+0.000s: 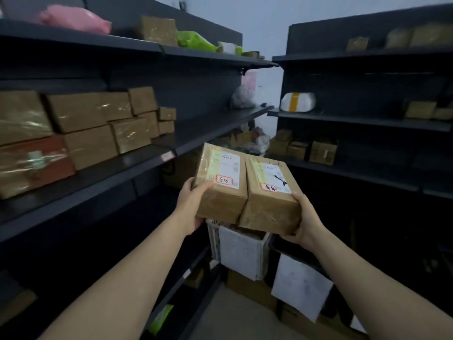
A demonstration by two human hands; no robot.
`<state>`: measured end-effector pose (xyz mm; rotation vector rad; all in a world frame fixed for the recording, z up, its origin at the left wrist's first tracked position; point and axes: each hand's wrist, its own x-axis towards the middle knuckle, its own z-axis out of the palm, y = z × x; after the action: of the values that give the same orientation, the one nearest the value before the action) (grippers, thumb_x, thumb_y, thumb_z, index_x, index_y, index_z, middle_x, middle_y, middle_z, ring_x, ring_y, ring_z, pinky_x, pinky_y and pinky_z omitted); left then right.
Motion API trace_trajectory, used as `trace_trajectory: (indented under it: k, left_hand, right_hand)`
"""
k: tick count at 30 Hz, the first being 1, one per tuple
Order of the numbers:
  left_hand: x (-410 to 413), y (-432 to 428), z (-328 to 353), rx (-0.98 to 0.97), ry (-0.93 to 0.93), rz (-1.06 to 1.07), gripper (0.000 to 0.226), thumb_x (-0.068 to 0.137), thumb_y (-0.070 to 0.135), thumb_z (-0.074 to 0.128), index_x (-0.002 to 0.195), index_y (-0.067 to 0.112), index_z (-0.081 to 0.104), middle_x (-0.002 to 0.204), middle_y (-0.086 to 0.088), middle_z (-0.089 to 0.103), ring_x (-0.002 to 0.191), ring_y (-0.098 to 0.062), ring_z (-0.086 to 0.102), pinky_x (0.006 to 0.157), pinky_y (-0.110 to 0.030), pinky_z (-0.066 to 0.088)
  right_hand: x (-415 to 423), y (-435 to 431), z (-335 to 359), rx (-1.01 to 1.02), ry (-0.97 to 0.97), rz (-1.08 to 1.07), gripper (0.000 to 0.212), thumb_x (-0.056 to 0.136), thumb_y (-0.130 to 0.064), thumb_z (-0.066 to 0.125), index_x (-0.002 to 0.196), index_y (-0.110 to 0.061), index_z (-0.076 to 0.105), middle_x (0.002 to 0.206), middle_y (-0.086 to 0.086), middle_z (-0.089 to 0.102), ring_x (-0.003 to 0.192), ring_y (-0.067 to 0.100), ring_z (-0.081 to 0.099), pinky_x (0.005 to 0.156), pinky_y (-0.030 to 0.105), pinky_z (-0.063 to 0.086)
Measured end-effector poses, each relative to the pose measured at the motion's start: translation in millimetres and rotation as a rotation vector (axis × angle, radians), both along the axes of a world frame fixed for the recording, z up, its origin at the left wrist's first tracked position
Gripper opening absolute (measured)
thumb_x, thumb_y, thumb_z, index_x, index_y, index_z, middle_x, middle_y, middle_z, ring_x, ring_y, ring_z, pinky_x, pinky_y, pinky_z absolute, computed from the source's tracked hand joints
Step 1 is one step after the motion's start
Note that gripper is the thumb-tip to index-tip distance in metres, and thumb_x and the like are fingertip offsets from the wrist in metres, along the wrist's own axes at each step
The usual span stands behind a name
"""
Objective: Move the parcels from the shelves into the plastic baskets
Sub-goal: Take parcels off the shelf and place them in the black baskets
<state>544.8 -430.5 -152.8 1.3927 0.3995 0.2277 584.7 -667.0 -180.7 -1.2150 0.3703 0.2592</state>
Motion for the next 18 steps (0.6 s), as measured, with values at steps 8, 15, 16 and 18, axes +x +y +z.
trace_trajectory:
  k: [8,15,16,18]
  left_hand:
    - [120.5,-55.8,-34.5,-0.030,0.194,-0.152,0.043,0.082,0.053,0.063,0.120,0.043,0.046,0.111,0.003,0.060,0.099,-0.022,0.056,0.090,-0.046,0.046]
    - [226.9,-95.5,-65.6,0.012,0.332,-0.249,0.043,0.086,0.049,0.060,0.122,0.033,0.042,0.103,-0.003,0.055,0.091,-0.024,0.052,0.089,-0.045,0.042]
    - [242.1,-105.5,-70.3,0.021,0.343,-0.287,0.046,0.086,0.049,0.059,0.124,0.031,0.042,0.105,-0.004,0.055,0.091,-0.024,0.053,0.086,-0.044,0.042]
    - [269.0,-128.9,-79.4,0.044,0.363,-0.360,0.049,0.086,0.049,0.059,0.128,0.029,0.042,0.111,-0.005,0.055,0.089,-0.023,0.053,0.084,-0.043,0.043]
  right_hand:
    - [99.2,-66.5,-24.1,-0.056,0.069,-0.097,0.037,0.084,-0.051,0.059,0.110,-0.025,0.055,0.095,0.003,0.062,0.085,0.020,0.058,0.080,0.041,0.049]
    - [165.3,-100.3,-46.9,-0.087,0.141,-0.223,0.035,0.080,-0.051,0.063,0.102,-0.024,0.060,0.093,0.004,0.065,0.080,0.021,0.061,0.064,0.031,0.047]
    - [173.1,-109.9,-50.6,-0.093,0.146,-0.243,0.040,0.077,-0.051,0.064,0.107,-0.024,0.062,0.097,0.005,0.067,0.081,0.023,0.063,0.065,0.031,0.049]
    - [182.9,-131.6,-55.9,-0.120,0.160,-0.291,0.045,0.078,-0.050,0.065,0.113,-0.023,0.061,0.103,0.007,0.068,0.085,0.025,0.064,0.065,0.032,0.050]
